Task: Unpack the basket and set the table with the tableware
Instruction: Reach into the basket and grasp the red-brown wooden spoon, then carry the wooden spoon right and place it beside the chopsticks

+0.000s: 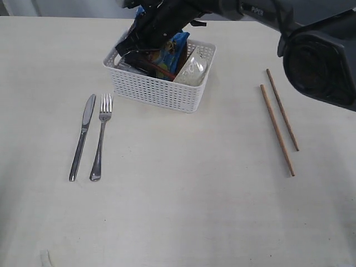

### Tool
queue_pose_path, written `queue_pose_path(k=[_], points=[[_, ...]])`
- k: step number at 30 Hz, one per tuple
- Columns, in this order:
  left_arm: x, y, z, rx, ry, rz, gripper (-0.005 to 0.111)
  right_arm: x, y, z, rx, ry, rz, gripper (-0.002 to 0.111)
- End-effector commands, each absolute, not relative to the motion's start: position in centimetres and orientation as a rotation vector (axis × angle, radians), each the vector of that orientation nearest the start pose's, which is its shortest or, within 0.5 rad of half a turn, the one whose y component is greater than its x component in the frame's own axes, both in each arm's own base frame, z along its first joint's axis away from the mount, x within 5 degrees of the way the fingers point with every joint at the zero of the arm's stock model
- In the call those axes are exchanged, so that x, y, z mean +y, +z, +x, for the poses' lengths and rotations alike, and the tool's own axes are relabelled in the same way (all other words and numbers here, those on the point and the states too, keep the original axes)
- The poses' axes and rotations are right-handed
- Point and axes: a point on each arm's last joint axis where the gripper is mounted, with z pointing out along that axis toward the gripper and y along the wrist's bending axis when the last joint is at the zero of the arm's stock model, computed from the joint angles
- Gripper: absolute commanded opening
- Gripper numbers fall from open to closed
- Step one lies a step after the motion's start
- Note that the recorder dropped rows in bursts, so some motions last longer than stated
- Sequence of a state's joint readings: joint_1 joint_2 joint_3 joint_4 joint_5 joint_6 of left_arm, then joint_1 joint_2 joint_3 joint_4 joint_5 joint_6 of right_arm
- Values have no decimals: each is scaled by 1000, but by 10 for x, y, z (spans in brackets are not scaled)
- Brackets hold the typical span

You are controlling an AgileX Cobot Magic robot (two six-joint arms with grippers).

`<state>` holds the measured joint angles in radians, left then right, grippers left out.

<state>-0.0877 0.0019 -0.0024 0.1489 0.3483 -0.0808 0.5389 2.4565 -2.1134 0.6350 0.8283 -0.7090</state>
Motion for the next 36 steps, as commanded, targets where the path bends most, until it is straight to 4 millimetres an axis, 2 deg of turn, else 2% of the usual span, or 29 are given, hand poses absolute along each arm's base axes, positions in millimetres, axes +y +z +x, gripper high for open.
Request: queue_pose_path(k=[1,7,12,18,22,25,28,31,36], points=[[-1,182,54,1825,16,99,0,305,187,436,2251,697,-1143,-1],[0,182,54,1825,21,102,0,287,239,439,2179,764,-1045,-1],[0,182,54,1825,21,102,0,253,288,440,2126,804,-966,-1],[0,182,54,1825,21,102,0,194,350,437,2052,943,-820,-1],[0,182,54,1825,21,102,0,147,365,440,2134,921,-669,-1],[0,182,54,1825,21,102,0,108,358,447,2267,801,-520,-1],[0,182,54,1825,21,102,0,70,338,453,2419,670,-334,-1],[0,182,54,1825,21,102,0,41,304,455,2540,615,-149,-1],[0,182,54,1825,21,102,0,10,226,444,2657,571,97,-1]])
